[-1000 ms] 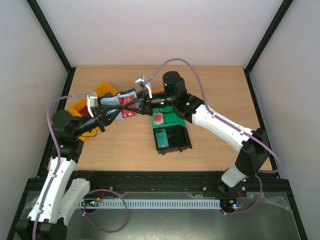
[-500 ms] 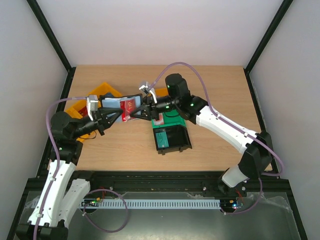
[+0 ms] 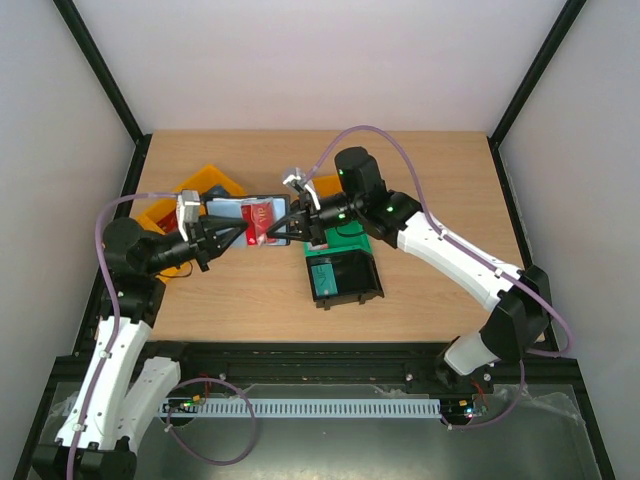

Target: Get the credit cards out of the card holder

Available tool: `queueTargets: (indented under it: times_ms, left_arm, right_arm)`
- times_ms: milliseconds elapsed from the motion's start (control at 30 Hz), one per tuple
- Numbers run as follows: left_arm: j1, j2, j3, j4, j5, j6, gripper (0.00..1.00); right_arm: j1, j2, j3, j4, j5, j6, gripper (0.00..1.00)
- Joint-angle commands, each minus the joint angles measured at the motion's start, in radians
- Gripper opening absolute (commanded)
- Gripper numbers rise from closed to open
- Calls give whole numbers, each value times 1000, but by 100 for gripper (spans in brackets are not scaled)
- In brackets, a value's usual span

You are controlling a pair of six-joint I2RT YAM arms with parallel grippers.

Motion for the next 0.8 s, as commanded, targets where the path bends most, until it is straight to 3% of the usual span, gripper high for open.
queueTargets:
  times_ms: [0,167,500,767]
  left_arm:
    - [2,20,29,60,63,-13,9]
    - [-49,33,33,103,48,-16,26]
    - [-102,66,52,210,31,-57,32]
    - [-102,82,59,345,0,-170,28]
  right_arm:
    - [-24,-40,-3,-12,26,20,2]
    - [-9,-14,16,3,29,35,2]
    - [23,20,36,-7,76,18,2]
    - [24,51,39,-24,93,14,2]
